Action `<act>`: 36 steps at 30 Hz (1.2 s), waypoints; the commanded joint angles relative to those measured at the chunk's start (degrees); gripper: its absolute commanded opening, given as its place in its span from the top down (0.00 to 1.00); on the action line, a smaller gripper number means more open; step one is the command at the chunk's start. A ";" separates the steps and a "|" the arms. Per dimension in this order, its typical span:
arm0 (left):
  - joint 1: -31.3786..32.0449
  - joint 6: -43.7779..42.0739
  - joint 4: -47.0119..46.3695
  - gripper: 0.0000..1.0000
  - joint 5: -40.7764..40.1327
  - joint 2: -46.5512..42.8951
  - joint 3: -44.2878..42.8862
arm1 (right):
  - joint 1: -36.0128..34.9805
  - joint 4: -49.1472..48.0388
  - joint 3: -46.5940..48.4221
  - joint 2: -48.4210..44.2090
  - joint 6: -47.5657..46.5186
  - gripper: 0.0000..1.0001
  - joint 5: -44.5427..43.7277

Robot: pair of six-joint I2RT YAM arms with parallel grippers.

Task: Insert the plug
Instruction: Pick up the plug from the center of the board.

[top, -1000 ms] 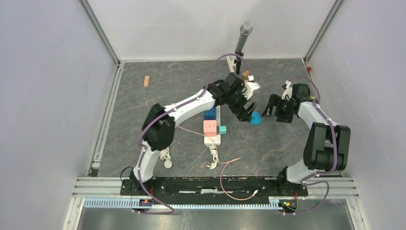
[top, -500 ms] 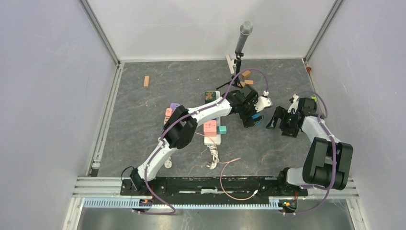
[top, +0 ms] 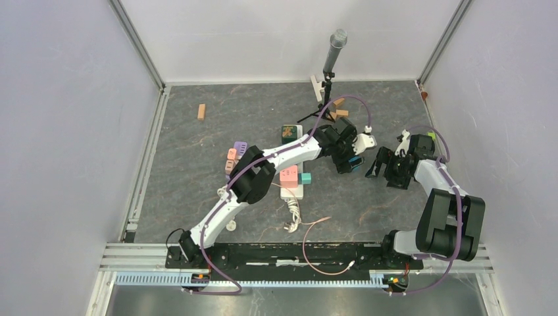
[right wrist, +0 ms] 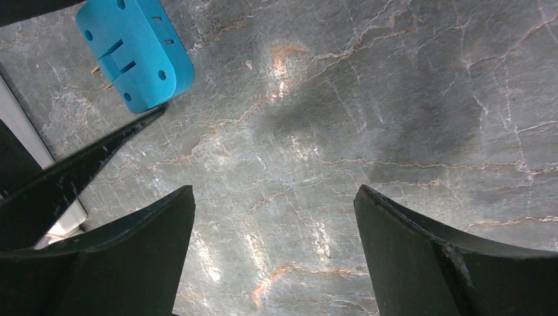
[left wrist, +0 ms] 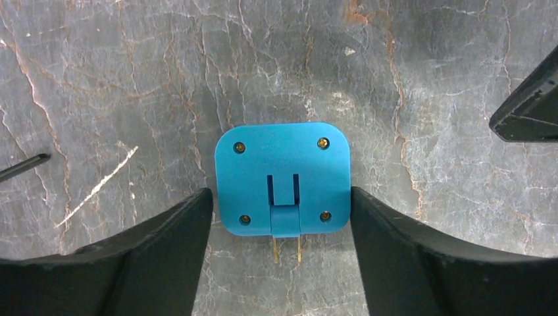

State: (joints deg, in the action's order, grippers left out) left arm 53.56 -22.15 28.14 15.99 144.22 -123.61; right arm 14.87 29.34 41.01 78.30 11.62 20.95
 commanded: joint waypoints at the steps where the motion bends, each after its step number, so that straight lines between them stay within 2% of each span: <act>1: 1.16 -1.96 -1.60 0.27 -0.45 1.63 -3.66 | 0.27 0.52 2.12 -0.80 -0.96 0.06 0.83; 3: 1.49 -1.92 -1.72 0.35 -1.67 1.85 -4.01 | 0.26 0.82 2.44 -0.84 -1.15 0.06 0.77; 9: 1.63 -0.36 -4.96 0.32 0.90 -2.35 -0.09 | 0.25 1.38 3.58 -1.49 -1.38 0.06 2.46; 12: 1.43 -0.56 -11.25 0.34 1.22 -9.47 7.87 | 0.24 0.16 4.59 -2.24 -1.21 0.06 7.56; 17: 0.34 5.21 -25.00 0.43 1.44 -23.32 24.88 | -0.96 1.10 9.95 -1.65 -1.12 0.06 10.95; 23: 0.07 4.46 -30.27 0.43 -0.35 -37.30 37.18 | -5.03 -0.83 17.68 -0.88 2.95 0.06 17.36; 28: -0.31 2.04 -32.57 0.42 -0.86 -48.44 46.23 | -10.39 -10.95 20.40 -0.63 13.60 0.07 28.68; 31: -0.30 -0.02 -32.77 0.41 -1.05 -54.12 50.30 | -13.51 -10.28 24.69 0.32 14.52 0.07 31.58; 36: -0.31 -1.35 -32.76 0.41 -0.91 -60.44 55.30 | -16.79 -9.91 26.31 -0.11 16.27 0.09 34.78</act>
State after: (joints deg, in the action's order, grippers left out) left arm 53.43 -20.34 -2.26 15.40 87.81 -71.09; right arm -0.16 21.28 64.69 78.83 24.71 50.39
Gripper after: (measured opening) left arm 0.713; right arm 0.923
